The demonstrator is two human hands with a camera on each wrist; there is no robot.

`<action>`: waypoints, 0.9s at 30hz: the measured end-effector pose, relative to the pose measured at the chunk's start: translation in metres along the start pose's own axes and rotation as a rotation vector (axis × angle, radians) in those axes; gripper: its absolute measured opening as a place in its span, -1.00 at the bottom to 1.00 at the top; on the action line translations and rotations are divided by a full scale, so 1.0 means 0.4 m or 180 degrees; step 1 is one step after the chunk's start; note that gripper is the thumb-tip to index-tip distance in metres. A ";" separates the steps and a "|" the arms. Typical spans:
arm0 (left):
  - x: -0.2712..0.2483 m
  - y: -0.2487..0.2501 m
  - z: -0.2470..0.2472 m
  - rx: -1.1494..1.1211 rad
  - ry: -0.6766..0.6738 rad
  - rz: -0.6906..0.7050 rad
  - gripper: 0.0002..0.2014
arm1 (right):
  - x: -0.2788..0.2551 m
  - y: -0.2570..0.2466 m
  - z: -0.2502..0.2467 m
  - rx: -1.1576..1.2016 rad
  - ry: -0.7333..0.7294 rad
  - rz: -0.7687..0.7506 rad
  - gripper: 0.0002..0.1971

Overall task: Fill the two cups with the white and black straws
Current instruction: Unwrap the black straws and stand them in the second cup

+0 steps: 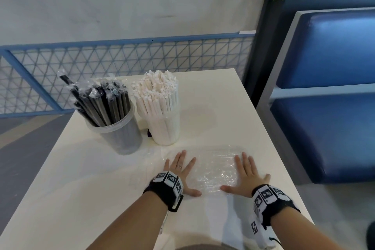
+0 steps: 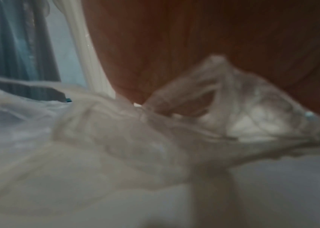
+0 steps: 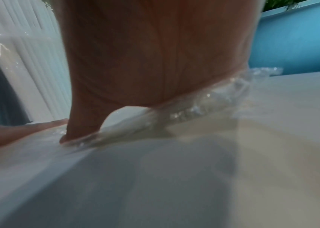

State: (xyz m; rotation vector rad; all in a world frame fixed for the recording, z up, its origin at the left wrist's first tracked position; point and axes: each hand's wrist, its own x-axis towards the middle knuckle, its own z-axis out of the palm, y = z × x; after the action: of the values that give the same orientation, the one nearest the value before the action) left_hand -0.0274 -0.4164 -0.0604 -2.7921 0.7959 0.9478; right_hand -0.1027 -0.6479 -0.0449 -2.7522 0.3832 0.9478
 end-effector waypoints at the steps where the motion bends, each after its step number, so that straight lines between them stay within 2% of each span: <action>1: -0.005 0.001 -0.011 0.0080 0.0006 0.0026 0.16 | 0.000 -0.004 -0.002 -0.0019 0.0002 0.0009 0.22; 3: -0.036 0.007 -0.042 0.0124 0.0193 0.0114 0.14 | -0.006 -0.012 -0.009 -0.0192 0.0092 0.0043 0.20; 4: -0.059 0.009 -0.062 -0.0028 0.0462 0.0193 0.10 | -0.010 -0.019 -0.016 -0.0315 0.0184 0.0054 0.18; 8: -0.190 -0.034 -0.104 -0.1458 0.2387 0.0366 -0.31 | -0.057 -0.090 -0.052 -0.0403 0.0795 -0.0058 0.00; 10: -0.253 -0.079 -0.101 -0.2024 0.3203 0.0165 -0.49 | -0.086 -0.153 -0.070 0.0125 0.1383 -0.0399 -0.19; 11: -0.276 -0.109 -0.096 -0.2268 0.3488 -0.0038 -0.51 | -0.097 -0.191 -0.081 0.0611 0.1688 -0.0719 -0.32; 14: -0.319 -0.210 -0.098 -0.2810 0.3910 -0.0644 -0.39 | -0.136 -0.325 -0.117 0.1811 0.2041 -0.1687 -0.55; 16: -0.330 -0.291 -0.112 -0.3068 0.3915 -0.0803 -0.19 | -0.157 -0.420 -0.146 0.2089 0.2119 -0.2084 -0.56; 18: -0.331 -0.377 -0.138 -0.3386 0.3651 -0.0870 0.09 | -0.169 -0.510 -0.178 0.2256 0.2078 -0.2372 -0.50; 22: -0.315 -0.521 -0.204 -0.3782 0.2987 -0.0624 0.38 | -0.153 -0.666 -0.225 0.2005 0.1833 -0.2619 -0.20; 24: -0.306 -0.567 -0.238 -0.3771 0.2640 -0.0359 0.40 | -0.129 -0.727 -0.240 0.1866 0.1790 -0.2475 -0.03; 27: -0.289 -0.621 -0.281 -0.3329 0.2083 -0.0067 0.22 | -0.093 -0.790 -0.254 0.2030 0.1830 -0.2266 0.13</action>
State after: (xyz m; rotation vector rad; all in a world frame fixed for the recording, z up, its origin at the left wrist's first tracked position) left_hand 0.0809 -0.1778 0.0780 -4.1245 0.3086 0.4769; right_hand 0.0245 -0.3706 0.0910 -2.2122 -0.1974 -0.1387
